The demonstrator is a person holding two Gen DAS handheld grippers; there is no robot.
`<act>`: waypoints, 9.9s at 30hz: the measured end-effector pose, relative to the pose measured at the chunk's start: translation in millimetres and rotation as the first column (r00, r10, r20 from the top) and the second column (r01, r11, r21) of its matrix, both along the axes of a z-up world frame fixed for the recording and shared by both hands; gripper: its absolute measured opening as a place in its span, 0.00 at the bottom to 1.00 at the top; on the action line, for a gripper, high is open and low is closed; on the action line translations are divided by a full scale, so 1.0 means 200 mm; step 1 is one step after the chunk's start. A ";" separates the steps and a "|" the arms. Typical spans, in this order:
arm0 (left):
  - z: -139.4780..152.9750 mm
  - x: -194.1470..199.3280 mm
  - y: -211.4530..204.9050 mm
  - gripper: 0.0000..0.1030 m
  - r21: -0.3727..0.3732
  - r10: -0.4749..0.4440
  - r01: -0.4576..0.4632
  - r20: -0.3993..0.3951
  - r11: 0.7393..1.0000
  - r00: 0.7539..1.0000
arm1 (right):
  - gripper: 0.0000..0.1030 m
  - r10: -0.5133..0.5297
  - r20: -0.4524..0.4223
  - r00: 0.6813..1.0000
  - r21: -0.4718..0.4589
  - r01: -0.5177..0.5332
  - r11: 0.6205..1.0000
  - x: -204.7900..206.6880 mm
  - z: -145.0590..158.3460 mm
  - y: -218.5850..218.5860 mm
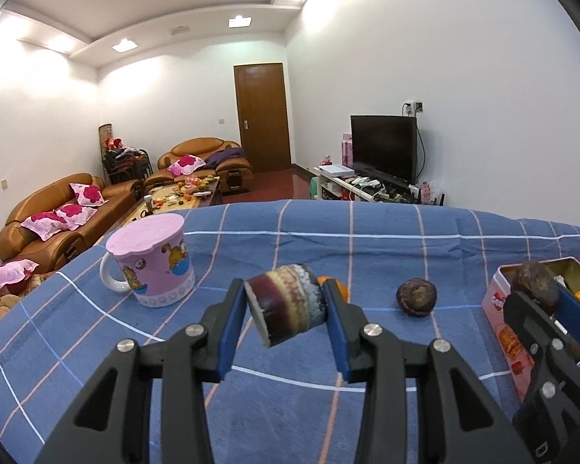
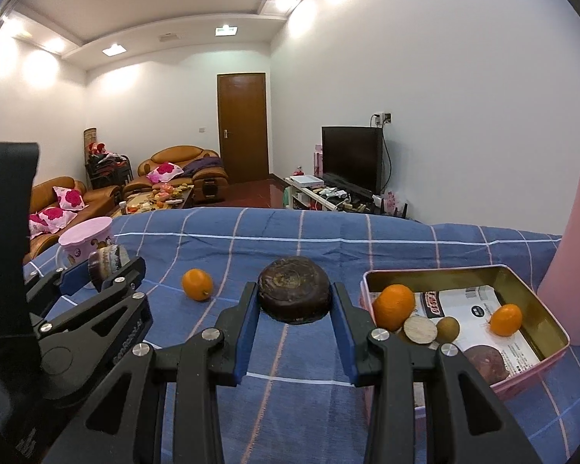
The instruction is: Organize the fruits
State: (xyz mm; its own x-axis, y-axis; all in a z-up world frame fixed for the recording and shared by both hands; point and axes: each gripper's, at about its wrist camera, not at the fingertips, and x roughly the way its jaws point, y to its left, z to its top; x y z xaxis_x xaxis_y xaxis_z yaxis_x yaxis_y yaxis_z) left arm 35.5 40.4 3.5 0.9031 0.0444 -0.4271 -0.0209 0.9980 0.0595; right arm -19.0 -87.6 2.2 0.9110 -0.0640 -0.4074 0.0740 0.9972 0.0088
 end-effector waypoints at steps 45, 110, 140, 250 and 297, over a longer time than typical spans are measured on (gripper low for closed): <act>0.02 -0.19 -0.65 0.41 0.006 -0.220 0.220 0.017 0.975 0.975 | 0.38 -0.146 0.024 0.989 -0.077 0.147 0.986 -0.20 0.02 -0.67; -0.03 0.15 -1.06 0.41 -0.080 -0.311 0.301 -0.172 0.950 0.935 | 0.55 -0.040 -0.196 0.980 0.133 0.067 0.989 0.14 -0.08 -1.07; 0.04 -0.03 -1.02 1.00 0.013 -0.207 0.207 -0.023 0.978 0.978 | 0.89 -0.352 0.074 0.933 0.012 0.352 0.936 -0.15 0.06 -1.04; -0.11 0.40 0.12 1.00 -0.027 0.013 -0.019 -0.217 0.999 0.976 | 0.38 0.032 -0.097 0.995 -0.034 -0.035 0.999 0.30 -0.03 0.11; -0.01 0.01 0.26 0.36 -0.263 -0.029 0.023 -0.018 0.965 0.999 | 0.38 0.085 -0.013 0.996 0.045 -0.084 0.995 -0.02 -0.03 -0.01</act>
State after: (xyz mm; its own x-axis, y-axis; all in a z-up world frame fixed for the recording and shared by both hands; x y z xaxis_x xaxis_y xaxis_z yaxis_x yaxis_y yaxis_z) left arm 38.5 92.7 0.7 0.8927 -0.0955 -0.4403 0.0038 0.9788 -0.2046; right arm -23.6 -90.1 -3.3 0.9063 0.0314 -0.4216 -0.0101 0.9986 0.0528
